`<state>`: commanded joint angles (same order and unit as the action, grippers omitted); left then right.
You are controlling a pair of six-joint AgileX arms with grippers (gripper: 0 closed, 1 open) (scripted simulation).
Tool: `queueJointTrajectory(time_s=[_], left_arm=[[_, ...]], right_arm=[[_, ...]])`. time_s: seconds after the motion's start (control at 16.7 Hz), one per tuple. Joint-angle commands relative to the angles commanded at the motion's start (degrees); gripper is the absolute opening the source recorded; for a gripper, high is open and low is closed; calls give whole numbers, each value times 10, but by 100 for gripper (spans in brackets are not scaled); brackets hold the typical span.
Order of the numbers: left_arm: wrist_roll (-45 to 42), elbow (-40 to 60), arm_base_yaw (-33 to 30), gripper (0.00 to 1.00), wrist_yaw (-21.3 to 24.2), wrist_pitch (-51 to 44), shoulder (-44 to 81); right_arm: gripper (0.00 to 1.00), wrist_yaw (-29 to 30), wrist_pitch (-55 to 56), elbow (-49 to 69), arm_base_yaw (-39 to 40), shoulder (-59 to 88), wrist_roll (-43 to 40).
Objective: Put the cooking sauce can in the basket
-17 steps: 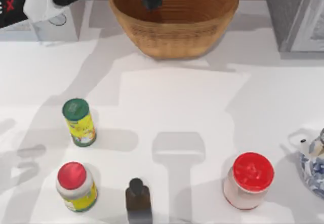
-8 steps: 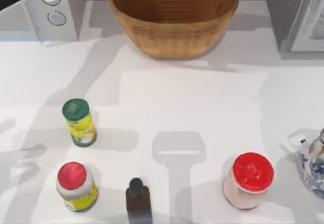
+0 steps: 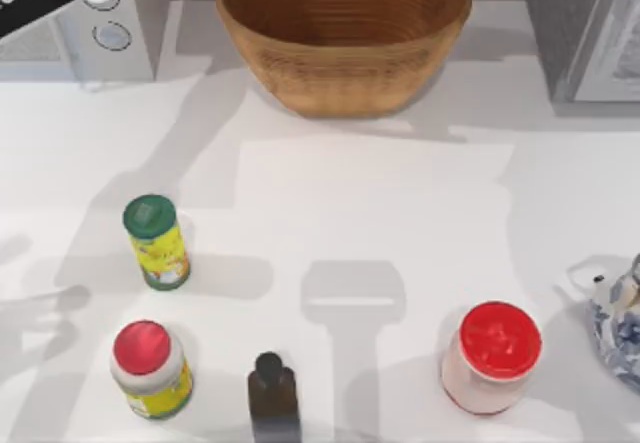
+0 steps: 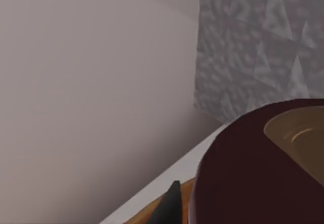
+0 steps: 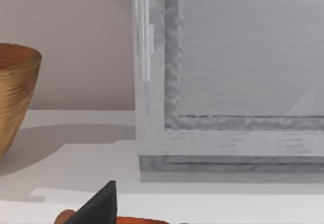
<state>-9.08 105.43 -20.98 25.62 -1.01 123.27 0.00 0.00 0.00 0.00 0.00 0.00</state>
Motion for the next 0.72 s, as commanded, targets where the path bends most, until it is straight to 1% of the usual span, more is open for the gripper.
queueJointTrajectory(time_s=[0.48, 0.72], left_arm=[[8, 71, -18, 0, -15, 9, 78], [8, 72, -18, 0, -16, 9, 80]], right_arm=[[100, 0, 0, 0, 0, 0, 0], [100, 0, 0, 0, 0, 0, 0]])
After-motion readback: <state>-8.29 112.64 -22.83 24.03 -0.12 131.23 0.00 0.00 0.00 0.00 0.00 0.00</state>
